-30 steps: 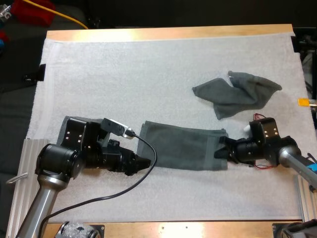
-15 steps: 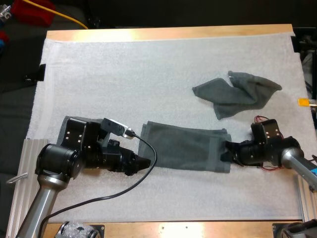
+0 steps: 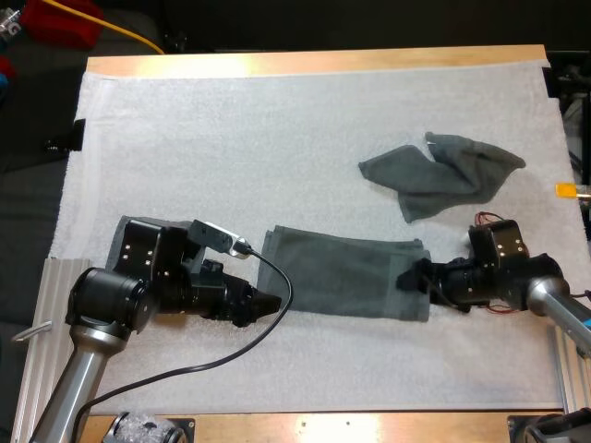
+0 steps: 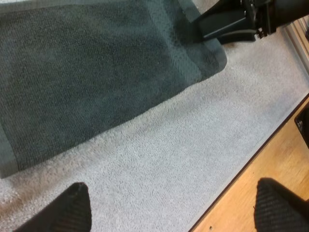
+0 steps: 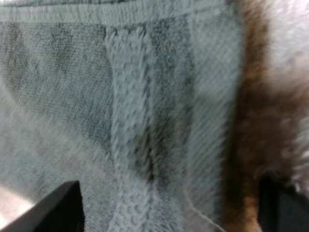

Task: Pick towel from pile, fold and stack

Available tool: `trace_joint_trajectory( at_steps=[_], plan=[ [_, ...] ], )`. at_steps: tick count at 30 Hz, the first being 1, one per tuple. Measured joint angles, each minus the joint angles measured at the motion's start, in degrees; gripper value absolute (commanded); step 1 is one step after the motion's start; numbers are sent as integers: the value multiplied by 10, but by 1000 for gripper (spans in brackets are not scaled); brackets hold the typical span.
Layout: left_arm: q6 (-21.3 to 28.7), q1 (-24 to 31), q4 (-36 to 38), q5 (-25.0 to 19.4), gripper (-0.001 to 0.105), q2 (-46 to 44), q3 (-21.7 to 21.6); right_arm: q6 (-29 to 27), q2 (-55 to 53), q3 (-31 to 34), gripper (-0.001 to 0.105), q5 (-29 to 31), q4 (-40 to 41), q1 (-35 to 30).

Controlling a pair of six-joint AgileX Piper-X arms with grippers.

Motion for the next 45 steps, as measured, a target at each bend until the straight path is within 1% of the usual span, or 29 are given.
trace_joint_trajectory(
  at_steps=[3,5,7,8,12,16,17,19,21,25,34,37,38,40,42,45],
  plan=[
    [0,0,0,0,68,0,0,-2,-15,0,75,35,5,0],
    [0,0,0,0,68,0,0,-2,-17,0,75,40,6,0],
    [0,0,0,0,68,0,0,-2,-48,1,75,84,27,0],
    [0,0,0,0,68,0,0,-6,-56,1,75,92,34,0],
    [0,0,0,0,68,0,0,-10,-63,1,75,93,37,0],
    [0,0,0,0,68,0,0,-10,-60,1,75,75,34,0],
    [0,0,0,0,68,0,0,-10,-51,1,75,55,24,0],
    [0,0,0,0,68,0,0,-5,-38,1,75,42,16,0],
    [0,0,0,0,68,0,0,7,-14,2,75,13,-3,0],
    [0,0,0,0,68,0,0,33,9,2,75,-7,-28,0],
    [0,0,0,0,68,0,0,54,38,-4,75,-63,-53,-1],
    [0,0,0,0,68,0,0,60,49,-5,75,-75,-73,37],
    [0,0,0,0,68,0,0,67,54,-7,75,-74,-82,55],
    [0,0,0,0,68,0,0,81,57,-8,75,-63,-91,70],
    [0,0,0,7,68,0,0,91,57,-8,72,-57,-91,72],
    [0,0,0,14,68,0,0,96,57,-8,54,-47,-91,72]
  ],
)
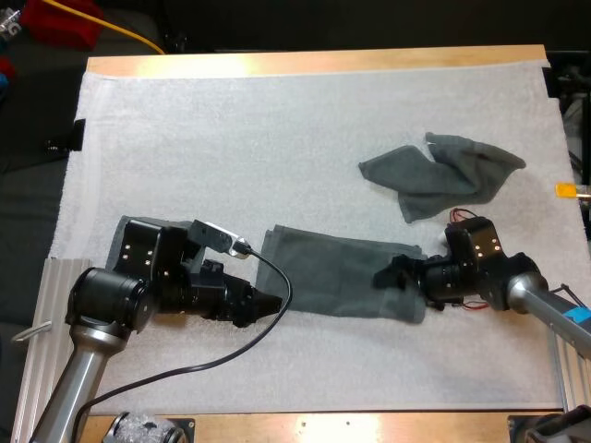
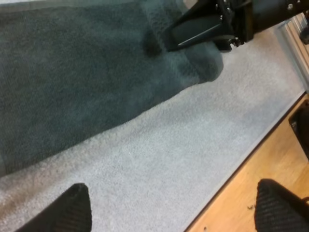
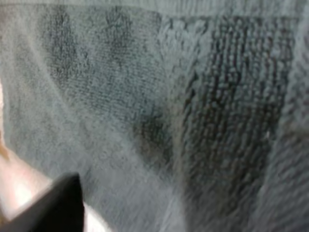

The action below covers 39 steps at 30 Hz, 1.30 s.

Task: Pick towel from pile, fold and stack

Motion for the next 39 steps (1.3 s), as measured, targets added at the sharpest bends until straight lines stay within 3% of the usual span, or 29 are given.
trace_joint_trajectory(
  at_steps=[2,6,9,14,23,26,27,30,34,39],
  plan=[
    [0,0,0,0,68,0,0,1,5,0,42,13,4,0],
    [0,0,2,0,68,0,0,1,3,2,32,43,12,2],
    [0,0,7,0,68,0,0,-14,-12,7,4,82,17,6],
    [0,0,12,0,68,0,0,-42,-37,8,2,126,29,7],
    [0,0,14,0,68,0,0,-182,-39,-74,2,281,198,7],
    [-2,0,10,0,68,0,0,-212,-39,-99,2,335,239,7],
    [-12,0,-1,0,68,0,0,-234,-39,-116,2,397,272,7],
    [-28,0,-23,0,68,0,0,-248,-39,-131,2,450,299,7],
    [-38,0,-39,0,68,0,0,-252,-39,-144,2,450,320,7],
    [-41,0,-42,0,68,0,0,-244,-39,-149,2,375,322,7]
  ],
)
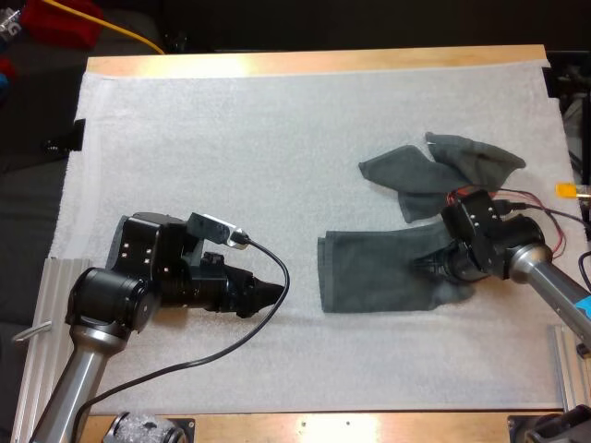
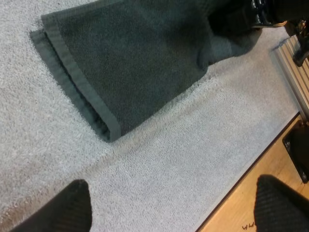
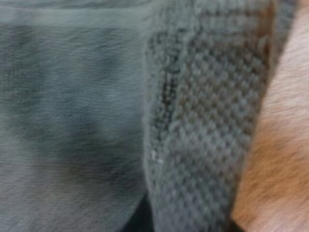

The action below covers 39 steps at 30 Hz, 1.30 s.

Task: Pick towel from pile, fold and stack

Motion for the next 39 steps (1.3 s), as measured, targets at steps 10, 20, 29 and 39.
trace_joint_trajectory(
  at_steps=[10,20,29,39],
  plan=[
    [0,0,-1,2,68,0,0,143,24,-3,2,-190,-101,67],
    [-1,0,-1,3,68,0,0,226,75,-3,2,-216,-193,111],
    [-1,0,2,3,68,0,0,257,110,-3,15,-230,-217,113],
    [-1,0,2,3,68,0,0,267,110,-3,66,-339,-300,115]
  ],
)
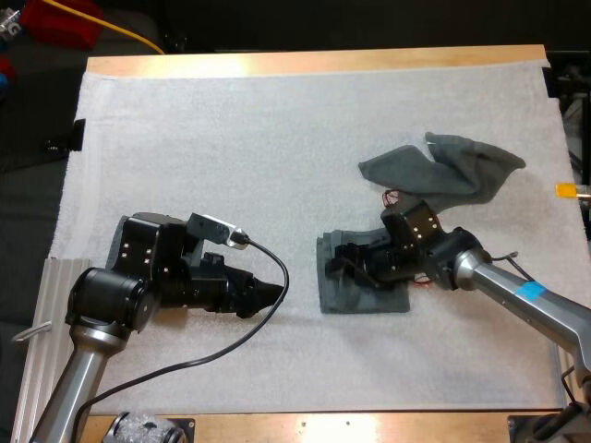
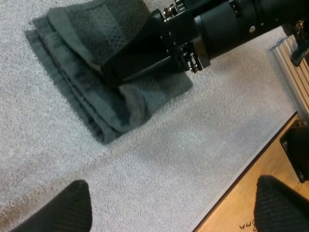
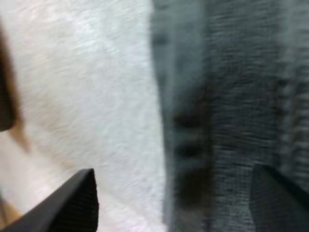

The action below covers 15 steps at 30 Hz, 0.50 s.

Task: Pick towel from pile, fold and stack

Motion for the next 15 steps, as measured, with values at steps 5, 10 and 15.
trace_joint_trajectory(
  at_steps=[5,10,15],
  plan=[
    [0,0,0,0,68,0,0,0,0,0,66,-17,-22,28],
    [0,0,0,0,68,0,0,25,24,0,66,-17,-26,51],
    [0,0,0,0,68,0,0,22,30,0,66,-17,-27,51]
  ],
)
